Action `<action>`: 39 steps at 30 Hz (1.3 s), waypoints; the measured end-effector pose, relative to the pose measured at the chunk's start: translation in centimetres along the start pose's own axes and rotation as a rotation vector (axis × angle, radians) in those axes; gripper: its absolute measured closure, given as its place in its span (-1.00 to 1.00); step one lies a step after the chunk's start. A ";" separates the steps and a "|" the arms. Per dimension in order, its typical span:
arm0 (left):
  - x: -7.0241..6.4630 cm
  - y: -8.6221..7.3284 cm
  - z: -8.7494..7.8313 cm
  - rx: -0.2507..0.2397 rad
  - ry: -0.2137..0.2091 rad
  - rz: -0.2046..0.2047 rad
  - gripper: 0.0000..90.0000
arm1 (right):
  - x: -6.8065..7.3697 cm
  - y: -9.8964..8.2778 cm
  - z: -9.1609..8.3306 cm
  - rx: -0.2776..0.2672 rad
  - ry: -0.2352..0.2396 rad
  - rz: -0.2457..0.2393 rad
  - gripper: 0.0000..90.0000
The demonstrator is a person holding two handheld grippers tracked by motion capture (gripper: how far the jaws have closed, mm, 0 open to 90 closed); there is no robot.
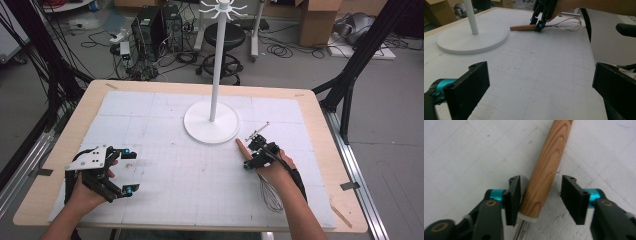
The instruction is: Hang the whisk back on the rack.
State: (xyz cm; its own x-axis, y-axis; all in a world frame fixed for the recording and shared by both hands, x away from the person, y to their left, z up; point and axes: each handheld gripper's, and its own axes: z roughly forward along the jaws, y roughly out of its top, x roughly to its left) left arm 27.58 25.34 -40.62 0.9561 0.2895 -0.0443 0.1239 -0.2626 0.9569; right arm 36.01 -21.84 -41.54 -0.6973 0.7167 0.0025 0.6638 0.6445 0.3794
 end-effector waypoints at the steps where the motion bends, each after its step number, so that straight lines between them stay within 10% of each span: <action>1: 0.0 0.0 0.0 -0.001 0.000 -0.001 -0.96 | 0.1 0.0 0.0 0.004 -0.004 -0.003 0.28; 25: -0.1 0.0 0.0 0.002 -0.001 0.002 -0.96 | 0.3 0.0 -0.6 0.011 0.007 -0.011 0.58; 39: -0.1 0.1 0.0 0.002 0.004 0.004 -0.96 | 0.3 1.2 -6.6 -0.254 0.101 -0.029 0.58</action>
State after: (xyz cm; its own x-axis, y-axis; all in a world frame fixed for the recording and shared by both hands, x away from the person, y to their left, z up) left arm 27.54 25.31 -40.57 0.9557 0.2916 -0.0392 0.1201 -0.2653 0.9567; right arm 34.84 -22.58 -34.97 -0.7473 0.6602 0.0759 0.5627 0.5679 0.6007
